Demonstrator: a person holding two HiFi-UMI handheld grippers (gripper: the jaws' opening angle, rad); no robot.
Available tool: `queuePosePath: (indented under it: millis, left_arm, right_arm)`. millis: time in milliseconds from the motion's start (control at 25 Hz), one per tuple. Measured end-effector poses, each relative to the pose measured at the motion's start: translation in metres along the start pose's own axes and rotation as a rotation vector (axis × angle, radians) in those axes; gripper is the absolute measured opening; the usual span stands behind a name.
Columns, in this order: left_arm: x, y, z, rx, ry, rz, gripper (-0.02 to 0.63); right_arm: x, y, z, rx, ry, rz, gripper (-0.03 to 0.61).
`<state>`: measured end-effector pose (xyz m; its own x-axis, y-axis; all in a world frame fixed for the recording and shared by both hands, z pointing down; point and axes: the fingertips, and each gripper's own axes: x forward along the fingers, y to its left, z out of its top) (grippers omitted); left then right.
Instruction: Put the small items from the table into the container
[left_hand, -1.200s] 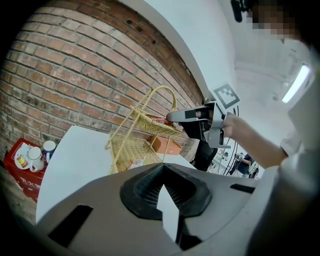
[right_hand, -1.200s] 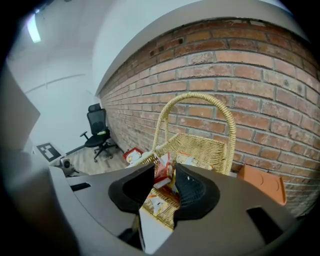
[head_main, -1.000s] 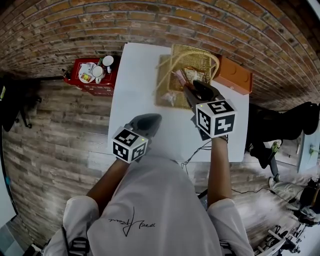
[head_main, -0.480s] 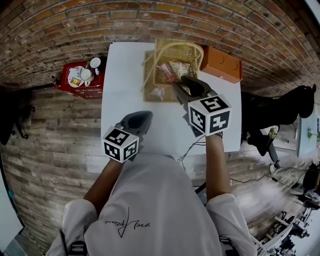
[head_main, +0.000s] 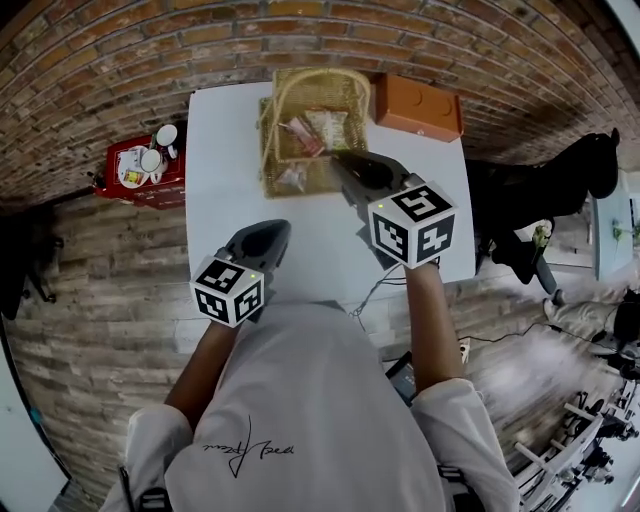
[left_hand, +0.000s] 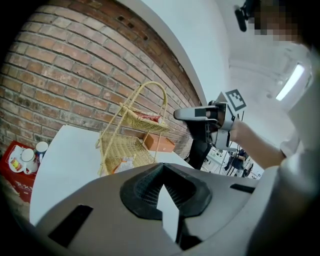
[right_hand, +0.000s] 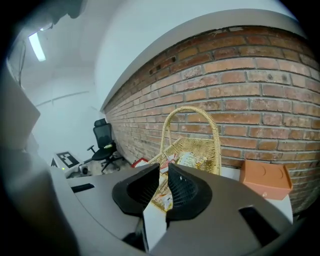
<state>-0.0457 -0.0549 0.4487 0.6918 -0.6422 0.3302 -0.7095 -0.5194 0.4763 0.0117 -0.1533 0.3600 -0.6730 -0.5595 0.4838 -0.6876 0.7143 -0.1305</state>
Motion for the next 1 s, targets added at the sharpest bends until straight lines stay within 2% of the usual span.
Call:
queuePosePath:
  millis: [520, 1000]
  left_arm:
    - [0.001, -0.01, -0.001, -0.003, -0.001, -0.014, 0.009]
    - [0.003, -0.028, 0.013, 0.01, -0.024, -0.042, 0.009]
  right_arm:
    - [-0.048, 0.009, -0.025, 0.07, -0.032, 0.052, 0.028]
    - [-0.083, 0.015, -0.063, 0.165, -0.039, 0.025, 0.021]
